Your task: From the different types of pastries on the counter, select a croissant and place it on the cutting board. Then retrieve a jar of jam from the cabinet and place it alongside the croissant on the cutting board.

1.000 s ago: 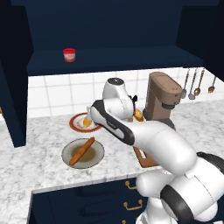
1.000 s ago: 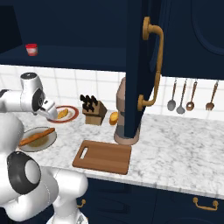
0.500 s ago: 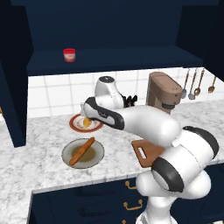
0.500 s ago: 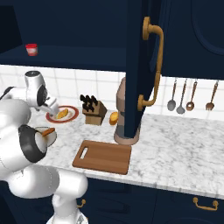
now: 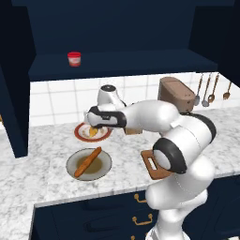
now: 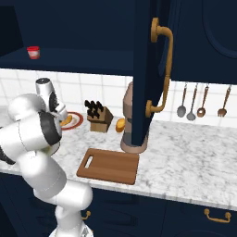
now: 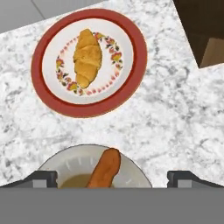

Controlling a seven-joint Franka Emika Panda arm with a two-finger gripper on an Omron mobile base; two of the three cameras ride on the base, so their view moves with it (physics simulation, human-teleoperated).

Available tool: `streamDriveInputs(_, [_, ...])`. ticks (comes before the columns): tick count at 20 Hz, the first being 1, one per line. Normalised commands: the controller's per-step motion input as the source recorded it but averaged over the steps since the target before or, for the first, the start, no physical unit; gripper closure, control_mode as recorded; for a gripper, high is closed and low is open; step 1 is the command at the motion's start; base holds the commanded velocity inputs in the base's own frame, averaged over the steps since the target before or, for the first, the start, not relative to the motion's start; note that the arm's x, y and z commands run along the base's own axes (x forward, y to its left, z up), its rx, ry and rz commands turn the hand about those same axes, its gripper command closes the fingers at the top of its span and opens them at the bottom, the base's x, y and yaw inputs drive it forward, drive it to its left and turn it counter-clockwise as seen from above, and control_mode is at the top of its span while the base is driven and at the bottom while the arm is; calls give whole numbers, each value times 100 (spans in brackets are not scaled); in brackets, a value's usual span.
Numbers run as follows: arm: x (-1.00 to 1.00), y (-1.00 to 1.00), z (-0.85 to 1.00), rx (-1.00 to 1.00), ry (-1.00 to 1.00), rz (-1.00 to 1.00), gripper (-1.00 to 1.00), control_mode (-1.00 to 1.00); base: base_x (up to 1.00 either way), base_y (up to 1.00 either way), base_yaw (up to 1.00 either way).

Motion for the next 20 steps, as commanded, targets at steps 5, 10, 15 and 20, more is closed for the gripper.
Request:
streamDriveInputs(5, [77,19,-60,0,0,0,-100,-100,0,0,0])
streamDriveInputs(10, [79,20,-19,0,0,0,-100,-100,0,0,0])
streamDriveInputs(15, [64,22,-14,-1,0,0,-100,-100,0,0,0])
streamDriveInputs(20, [59,4,-43,-9,0,-2,-100,-100,0,0,0])
